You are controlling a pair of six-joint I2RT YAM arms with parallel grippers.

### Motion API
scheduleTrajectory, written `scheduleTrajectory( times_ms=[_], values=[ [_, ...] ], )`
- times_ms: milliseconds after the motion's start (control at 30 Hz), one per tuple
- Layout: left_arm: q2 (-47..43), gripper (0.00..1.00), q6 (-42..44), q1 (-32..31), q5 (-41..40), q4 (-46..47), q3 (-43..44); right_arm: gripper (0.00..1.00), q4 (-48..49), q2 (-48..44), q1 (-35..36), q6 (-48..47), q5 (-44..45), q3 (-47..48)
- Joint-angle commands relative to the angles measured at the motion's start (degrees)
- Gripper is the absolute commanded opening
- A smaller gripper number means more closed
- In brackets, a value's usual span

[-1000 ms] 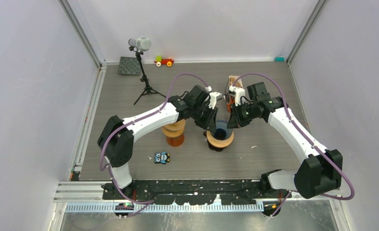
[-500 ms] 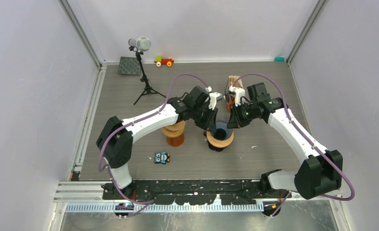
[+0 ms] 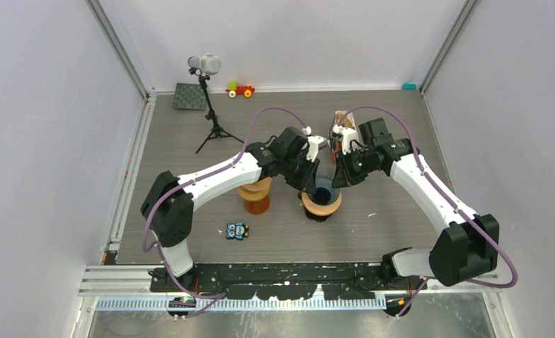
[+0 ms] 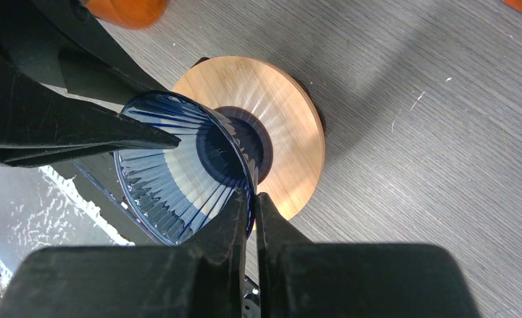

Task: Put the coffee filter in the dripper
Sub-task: Place the coffee dripper in the dripper holder.

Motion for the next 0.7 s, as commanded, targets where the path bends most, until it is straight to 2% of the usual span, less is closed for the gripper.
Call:
scheduleTrajectory(
  times_ms=[0, 167, 333, 667],
  values=[
    [-0.3, 0.11, 6.5, -1.5, -0.1, -1.4, 2.0, 0.12, 0.9, 1.8, 0.9, -2.9, 3.0, 1.1],
    [0.0, 0.16, 6.6, -1.5, 0.0, -2.3, 3.6, 0.14, 0.5, 1.5, 0.9, -2.6, 3.3, 2.1],
    [-0.1, 0.28, 7.0, -1.5, 0.0, -2.9, 5.2, 0.18, 0.4, 1.2, 0.8, -2.2, 3.7, 2.9],
    [0.7, 0.42, 7.7, -1.5, 0.3, -4.5, 7.9, 0.30, -0.2, 0.5, 0.0, -1.5, 3.8, 4.5]
  ],
)
